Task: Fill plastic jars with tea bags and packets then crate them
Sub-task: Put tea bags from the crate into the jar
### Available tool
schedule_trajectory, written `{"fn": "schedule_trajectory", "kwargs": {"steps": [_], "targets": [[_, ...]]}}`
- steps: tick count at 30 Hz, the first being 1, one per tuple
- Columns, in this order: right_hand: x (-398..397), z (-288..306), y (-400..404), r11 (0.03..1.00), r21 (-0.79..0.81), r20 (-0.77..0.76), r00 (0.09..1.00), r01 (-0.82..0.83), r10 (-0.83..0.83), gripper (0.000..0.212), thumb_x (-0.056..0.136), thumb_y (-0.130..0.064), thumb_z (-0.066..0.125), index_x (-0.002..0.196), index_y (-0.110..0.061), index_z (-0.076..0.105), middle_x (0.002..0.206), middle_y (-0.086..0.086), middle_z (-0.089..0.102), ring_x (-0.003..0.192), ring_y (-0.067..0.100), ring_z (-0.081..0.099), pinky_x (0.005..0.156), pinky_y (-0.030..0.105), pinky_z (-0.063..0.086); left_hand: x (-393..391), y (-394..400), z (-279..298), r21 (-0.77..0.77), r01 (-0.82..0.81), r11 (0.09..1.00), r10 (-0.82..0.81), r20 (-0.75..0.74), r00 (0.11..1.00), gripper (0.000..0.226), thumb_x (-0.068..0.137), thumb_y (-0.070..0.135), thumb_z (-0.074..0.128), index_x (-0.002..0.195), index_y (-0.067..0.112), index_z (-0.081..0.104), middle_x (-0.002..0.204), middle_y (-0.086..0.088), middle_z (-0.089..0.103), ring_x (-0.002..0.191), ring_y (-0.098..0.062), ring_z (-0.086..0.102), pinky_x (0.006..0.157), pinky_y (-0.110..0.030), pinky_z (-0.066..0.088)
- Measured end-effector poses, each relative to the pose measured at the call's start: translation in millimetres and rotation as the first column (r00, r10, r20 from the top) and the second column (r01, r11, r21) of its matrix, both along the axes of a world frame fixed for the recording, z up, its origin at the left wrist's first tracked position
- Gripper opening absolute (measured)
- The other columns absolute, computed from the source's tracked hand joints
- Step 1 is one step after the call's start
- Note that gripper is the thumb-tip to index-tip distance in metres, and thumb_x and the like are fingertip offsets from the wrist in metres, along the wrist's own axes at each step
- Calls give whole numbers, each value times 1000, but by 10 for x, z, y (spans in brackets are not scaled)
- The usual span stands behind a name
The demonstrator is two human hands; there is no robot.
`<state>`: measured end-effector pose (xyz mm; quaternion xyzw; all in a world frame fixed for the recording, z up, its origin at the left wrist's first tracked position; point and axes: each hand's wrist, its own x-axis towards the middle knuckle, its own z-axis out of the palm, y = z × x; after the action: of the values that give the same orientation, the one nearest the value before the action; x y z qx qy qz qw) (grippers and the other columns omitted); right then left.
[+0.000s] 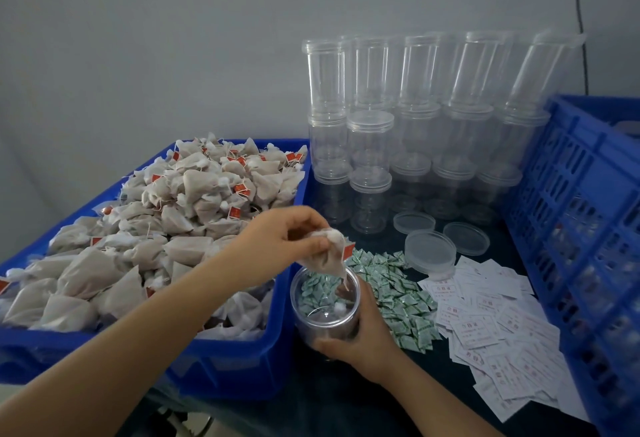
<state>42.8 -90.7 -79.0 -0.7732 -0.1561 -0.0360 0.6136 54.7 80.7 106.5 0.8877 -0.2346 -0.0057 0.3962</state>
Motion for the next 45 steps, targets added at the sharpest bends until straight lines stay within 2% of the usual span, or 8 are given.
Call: {"fn": "schedule_trajectory", "kwargs": {"steps": [4, 13, 22, 27, 31, 39, 42, 45], "targets": [[8, -4, 8, 1000, 20, 8, 1000, -12, 12, 105, 52, -60, 92, 139, -56, 34, 137, -10, 46, 128, 11, 53, 102, 42, 50, -69, -30, -132, 154, 47, 987, -56, 55, 997, 6, 87, 26, 65, 86, 31, 64, 78, 21, 63, 77, 8, 56, 69, -4, 39], [3, 4, 5, 999, 34, 16, 1000, -21, 21, 103, 56, -44, 95, 139, -55, 35, 139, -11, 45, 128, 6, 51, 98, 28, 51, -183, -266, -359, 541, -172, 823, -31, 345, 938, 9, 95, 20, 48, 89, 13, 46, 84, 2, 51, 80, -22, 53, 75, -34, 45], [14, -8, 20, 997, 71, 2, 1000, -18, 17, 103, 57, -37, 97, 140, -50, 38, 139, -4, 49, 124, 13, 58, 95, 40, 56, -76, -569, -334, 876, -91, 474, -47, 128, 991, 16, 95, 7, 47, 107, 9, 58, 109, -9, 58, 101, -25, 58, 68, -28, 36], [8, -14, 20, 997, 71, -12, 1000, -21, 21, 104, 56, -41, 97, 139, -54, 35, 141, -7, 48, 126, 11, 57, 95, 41, 56, 26, -720, -297, 942, 148, 300, -61, -135, 989, 26, 97, 16, 50, 119, 9, 61, 121, -6, 60, 113, -24, 55, 91, -32, 41], [-1, -9, 24, 998, 64, -9, 1000, -19, 20, 105, 56, -38, 96, 139, -53, 34, 142, -5, 47, 126, 10, 56, 96, 40, 55, 61, -679, -356, 918, 237, 319, -115, -211, 971, 28, 96, 14, 48, 119, 5, 61, 122, -9, 59, 114, -26, 53, 98, -33, 37], [-24, 30, 25, 997, 70, -23, 999, -33, 34, 103, 53, -38, 94, 135, -57, 34, 140, -5, 47, 125, 8, 56, 97, 41, 54, 60, -655, -394, 876, 226, 426, -127, -189, 974, 31, 94, 16, 52, 123, 5, 54, 114, -14, 62, 80, -19, 44, 69, -31, 37], [-21, 32, 24, 996, 75, -30, 999, -41, 43, 102, 53, -39, 94, 133, -61, 34, 141, -5, 47, 124, 8, 56, 96, 38, 55, 127, -643, -340, 863, 337, 376, -147, -304, 941, 27, 96, 15, 51, 119, 5, 59, 107, -8, 60, 90, -21, 49, 78, -27, 35], [-29, 46, 21, 995, 89, -10, 998, -53, 54, 98, 54, -40, 93, 130, -64, 36, 138, -6, 48, 123, 7, 57, 95, 31, 54, 157, -582, -197, 867, 252, 429, -207, -178, 962, 23, 97, 20, 46, 100, 10, 66, 78, 1, 56, 76, -17, 52, 67, -25, 37]]}}
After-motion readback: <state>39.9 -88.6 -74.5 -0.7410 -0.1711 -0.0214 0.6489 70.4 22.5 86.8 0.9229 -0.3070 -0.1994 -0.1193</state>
